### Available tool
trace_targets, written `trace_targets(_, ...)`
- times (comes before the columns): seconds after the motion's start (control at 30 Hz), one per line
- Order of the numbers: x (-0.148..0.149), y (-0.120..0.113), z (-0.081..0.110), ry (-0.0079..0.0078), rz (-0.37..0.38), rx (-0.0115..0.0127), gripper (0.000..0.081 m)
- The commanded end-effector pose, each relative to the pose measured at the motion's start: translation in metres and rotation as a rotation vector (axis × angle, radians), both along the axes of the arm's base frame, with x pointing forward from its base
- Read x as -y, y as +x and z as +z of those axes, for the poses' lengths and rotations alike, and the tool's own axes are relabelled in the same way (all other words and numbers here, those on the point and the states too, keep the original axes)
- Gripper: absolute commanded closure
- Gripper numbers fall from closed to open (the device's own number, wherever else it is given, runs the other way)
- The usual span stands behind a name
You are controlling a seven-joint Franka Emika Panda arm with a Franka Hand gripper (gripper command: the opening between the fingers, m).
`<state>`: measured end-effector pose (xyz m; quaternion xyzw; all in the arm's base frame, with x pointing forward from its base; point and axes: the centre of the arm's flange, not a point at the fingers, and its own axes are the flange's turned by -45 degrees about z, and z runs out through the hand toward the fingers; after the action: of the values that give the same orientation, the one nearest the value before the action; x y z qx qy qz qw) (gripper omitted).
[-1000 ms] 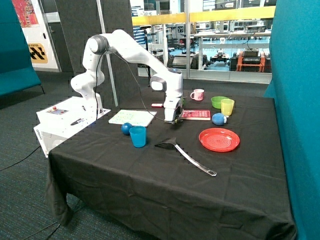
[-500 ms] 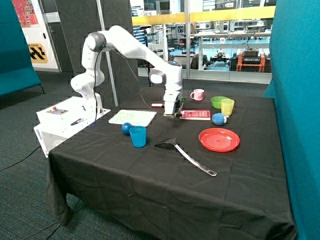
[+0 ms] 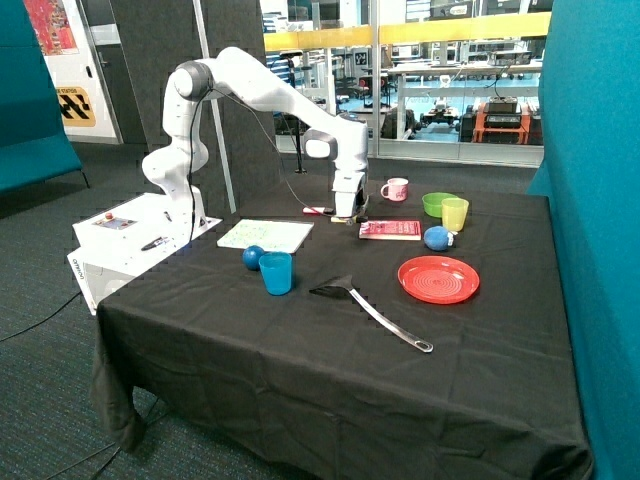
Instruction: Put a highlighter on each book
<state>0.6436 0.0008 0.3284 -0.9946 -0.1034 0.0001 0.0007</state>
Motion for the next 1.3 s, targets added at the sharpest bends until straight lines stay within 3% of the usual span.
trace_targets(0.0,-0.035,0.001,0.007,-0.0013,0.042,0.0004,0.0808)
trace_targets(0.27,-0.066,0.018,0.013,-0.0013,0.069,0.0004,0.0808)
trace_targets(0.6,-0.087,0.041,0.005,-0.0013,0.071,0.0004,0.0808)
trace_targets(1.27,-0.082,0.065,-0.018,-0.0013,0.047,0.0004,0.0808)
